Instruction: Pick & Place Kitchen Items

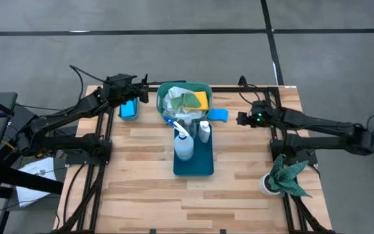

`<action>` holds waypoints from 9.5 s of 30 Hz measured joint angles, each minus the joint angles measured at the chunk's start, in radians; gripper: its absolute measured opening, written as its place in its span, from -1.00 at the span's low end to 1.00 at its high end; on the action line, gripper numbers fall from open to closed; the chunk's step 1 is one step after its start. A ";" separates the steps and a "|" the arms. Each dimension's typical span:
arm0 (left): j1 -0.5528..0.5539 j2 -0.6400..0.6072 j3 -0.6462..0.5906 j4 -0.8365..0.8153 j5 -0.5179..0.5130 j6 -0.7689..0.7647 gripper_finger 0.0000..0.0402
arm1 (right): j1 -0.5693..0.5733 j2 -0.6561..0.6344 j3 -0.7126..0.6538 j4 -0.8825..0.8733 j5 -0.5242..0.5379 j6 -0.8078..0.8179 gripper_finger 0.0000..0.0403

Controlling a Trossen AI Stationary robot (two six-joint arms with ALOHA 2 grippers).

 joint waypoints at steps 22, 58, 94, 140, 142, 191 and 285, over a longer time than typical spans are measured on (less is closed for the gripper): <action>0.000 0.000 0.000 0.000 -0.003 -0.003 -0.01 | -0.265 0.506 0.000 0.398 -0.266 -0.120 -0.09; 0.000 0.000 0.000 -0.001 0.000 -0.023 -0.05 | -0.274 0.668 -0.001 0.588 -0.280 -0.208 -0.94; -0.006 0.000 0.000 -0.001 0.002 -0.022 -0.05 | -0.236 0.015 0.000 0.068 -0.071 -0.346 -1.00; -0.181 0.050 0.042 0.687 0.204 0.182 0.11 | -0.174 0.498 1.027 -0.229 -0.130 -1.046 -1.00; -0.198 0.088 0.080 0.689 0.216 0.182 0.13 | -0.159 0.537 1.074 -0.235 -0.135 -1.070 -1.00; -0.225 0.396 0.382 0.327 0.426 0.032 0.15 | 0.038 0.701 1.263 -0.291 -0.125 -1.209 -1.00; 0.107 -0.469 -0.560 0.123 0.037 -0.718 -0.98 | -0.084 0.573 1.263 -0.359 -0.207 -1.070 0.06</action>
